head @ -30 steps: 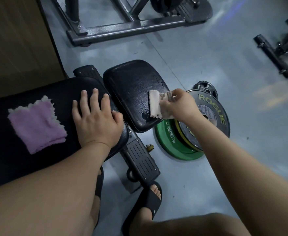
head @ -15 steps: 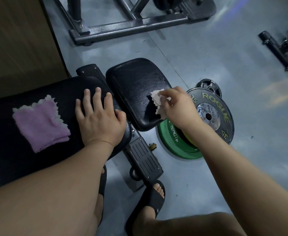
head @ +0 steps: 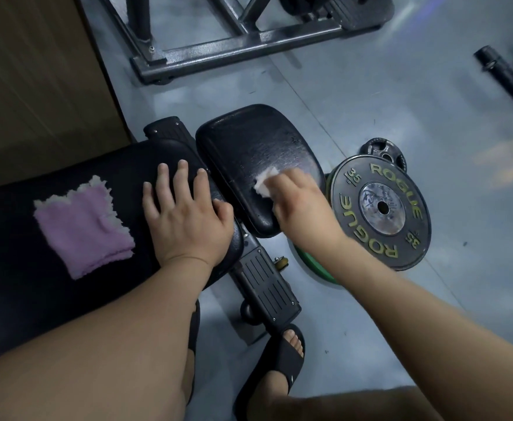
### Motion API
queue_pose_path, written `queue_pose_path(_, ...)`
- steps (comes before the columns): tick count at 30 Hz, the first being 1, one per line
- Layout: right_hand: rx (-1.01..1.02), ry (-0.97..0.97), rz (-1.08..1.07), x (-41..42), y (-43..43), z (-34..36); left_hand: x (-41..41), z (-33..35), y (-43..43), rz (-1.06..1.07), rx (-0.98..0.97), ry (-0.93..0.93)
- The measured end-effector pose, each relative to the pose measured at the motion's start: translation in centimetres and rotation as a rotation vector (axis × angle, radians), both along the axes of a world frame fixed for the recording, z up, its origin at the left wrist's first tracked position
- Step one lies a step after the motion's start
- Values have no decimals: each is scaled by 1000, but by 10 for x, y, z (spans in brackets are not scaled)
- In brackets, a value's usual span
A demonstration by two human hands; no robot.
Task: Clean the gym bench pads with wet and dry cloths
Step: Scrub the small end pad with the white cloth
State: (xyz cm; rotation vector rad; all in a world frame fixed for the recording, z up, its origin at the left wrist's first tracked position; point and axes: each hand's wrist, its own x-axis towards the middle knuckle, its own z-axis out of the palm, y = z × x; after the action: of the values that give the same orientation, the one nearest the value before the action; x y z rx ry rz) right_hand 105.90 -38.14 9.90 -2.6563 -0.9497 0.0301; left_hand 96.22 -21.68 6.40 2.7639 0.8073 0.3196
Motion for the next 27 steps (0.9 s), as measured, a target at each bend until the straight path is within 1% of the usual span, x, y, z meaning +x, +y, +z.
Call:
queue_pose_path(1,-13,0,40,0,-3,0,0,0,0,1,2,5)
queue_pose_path(2,-32,-24,35,12,-4,0,0,0,0,0,0,9)
queue_pose_path(4,-53,-62,-100,52,2,-1,-1,0,0,0,-4,2)
queue_pose_path(6,-38,-54,-271,92,11,0,-1,0,-1,3,-2,-6)
queue_pose_path(7,-37,-38,-324,103,15,1,-1,0,-1,5,-2,-8)
queue_pose_path(8,-42,-34,-334,105,19,2,0,0,-1,7,-3,-7)
queue_pose_path(9,-41,-37,-301,97,22,2,0,0,0,7,-2,-5)
queue_pose_path(12,-3,-30,-46,48,13,2,0,0,0,7,-3,-6)
queue_pose_path(14,-49,-12,98,31,-2,4,0,0,0,10,2,-4)
queue_pose_path(15,-76,-16,107,36,-7,6,0,1,1,11,3,0)
queue_pose_path(17,-69,-34,-21,55,-11,8,0,1,1,3,-5,3)
queue_pose_path(19,-39,-41,-129,53,-5,9,-1,2,1,0,-13,4)
queue_pose_path(20,-31,-34,-119,39,0,8,-1,2,1,0,-16,5)
queue_pose_path(21,-23,-20,-63,21,4,7,-1,2,1,-1,-16,7)
queue_pose_path(23,-14,15,124,-17,-1,5,-1,1,2,-4,-11,13)
queue_pose_path(25,-52,24,252,-26,-18,6,-1,1,1,-2,-10,15)
queue_pose_path(26,-71,13,225,-18,-25,5,-1,1,1,-1,-12,13)
queue_pose_path(27,-62,-10,136,-8,-30,3,-1,1,1,0,-11,9)
